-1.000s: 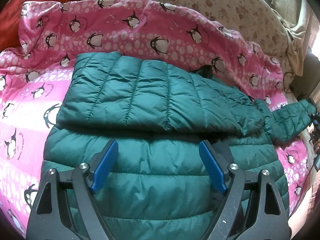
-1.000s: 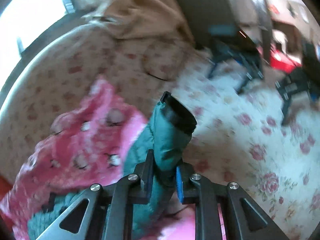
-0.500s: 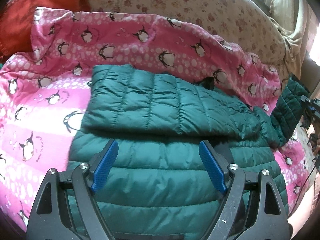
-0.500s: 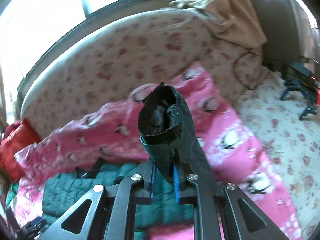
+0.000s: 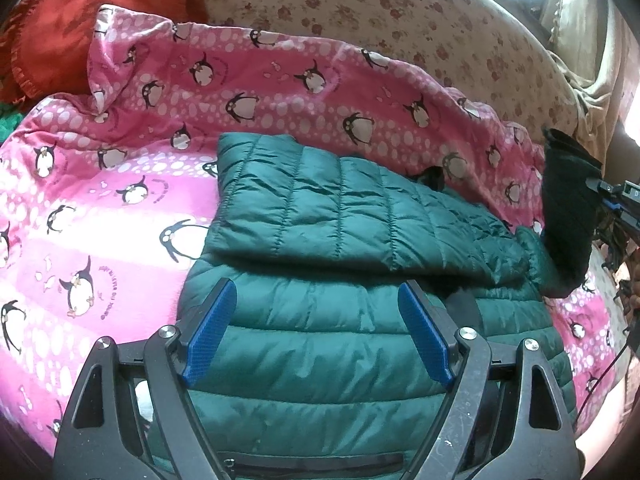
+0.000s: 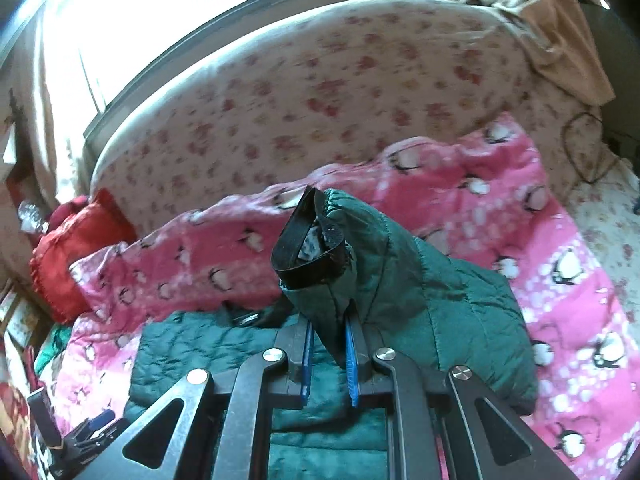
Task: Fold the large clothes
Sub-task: 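Lay the held sleeve across the jacket body and open the right gripper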
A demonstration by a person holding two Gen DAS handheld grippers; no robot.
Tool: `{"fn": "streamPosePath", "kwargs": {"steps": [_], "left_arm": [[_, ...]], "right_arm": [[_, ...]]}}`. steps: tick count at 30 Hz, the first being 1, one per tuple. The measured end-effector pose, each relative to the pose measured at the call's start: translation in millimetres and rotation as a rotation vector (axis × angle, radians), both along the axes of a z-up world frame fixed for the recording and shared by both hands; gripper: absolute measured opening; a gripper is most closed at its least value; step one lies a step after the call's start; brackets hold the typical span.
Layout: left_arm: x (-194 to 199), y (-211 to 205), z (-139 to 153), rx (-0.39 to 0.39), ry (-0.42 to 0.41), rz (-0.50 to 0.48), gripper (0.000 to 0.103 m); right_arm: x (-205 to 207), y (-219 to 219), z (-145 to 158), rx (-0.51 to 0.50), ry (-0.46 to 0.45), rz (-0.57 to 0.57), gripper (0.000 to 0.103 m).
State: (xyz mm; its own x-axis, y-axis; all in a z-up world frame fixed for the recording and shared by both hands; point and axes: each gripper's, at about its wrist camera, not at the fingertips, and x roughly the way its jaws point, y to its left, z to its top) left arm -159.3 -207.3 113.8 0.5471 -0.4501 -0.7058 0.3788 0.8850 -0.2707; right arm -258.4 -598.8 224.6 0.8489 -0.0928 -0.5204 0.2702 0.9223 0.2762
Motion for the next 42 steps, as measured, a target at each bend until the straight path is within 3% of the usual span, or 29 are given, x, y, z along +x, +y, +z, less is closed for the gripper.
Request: {"fn": "streamPosePath", "kwargs": {"steps": [15, 26, 35, 37, 39, 42], "left_arm": [[12, 27, -2, -0.026, 0.004, 0.047, 0.083], [29, 54, -11, -0.045, 0.032, 0.104, 0.083], [35, 67, -10, -0.061, 0.037, 0.13, 0.083], [36, 67, -9, -0.065, 0.038, 0.129, 0.083], [36, 65, -8, -0.068, 0.037, 0.125, 0.083], [36, 60, -4, -0.062, 0.032, 0.117, 0.083]], "right_arm": [[56, 78, -5, 0.017, 0.038, 0.161, 0.013], [115, 170, -25, 0.012, 0.114, 0.345, 0.013], [147, 231, -74, 0.035, 0.255, 0.463, 0.013], [150, 237, -87, -0.004, 0.299, 0.448, 0.02], [149, 236, -92, 0.013, 0.307, 0.462, 0.062], [139, 233, -86, 0.041, 0.285, 0.479, 0.068]]}}
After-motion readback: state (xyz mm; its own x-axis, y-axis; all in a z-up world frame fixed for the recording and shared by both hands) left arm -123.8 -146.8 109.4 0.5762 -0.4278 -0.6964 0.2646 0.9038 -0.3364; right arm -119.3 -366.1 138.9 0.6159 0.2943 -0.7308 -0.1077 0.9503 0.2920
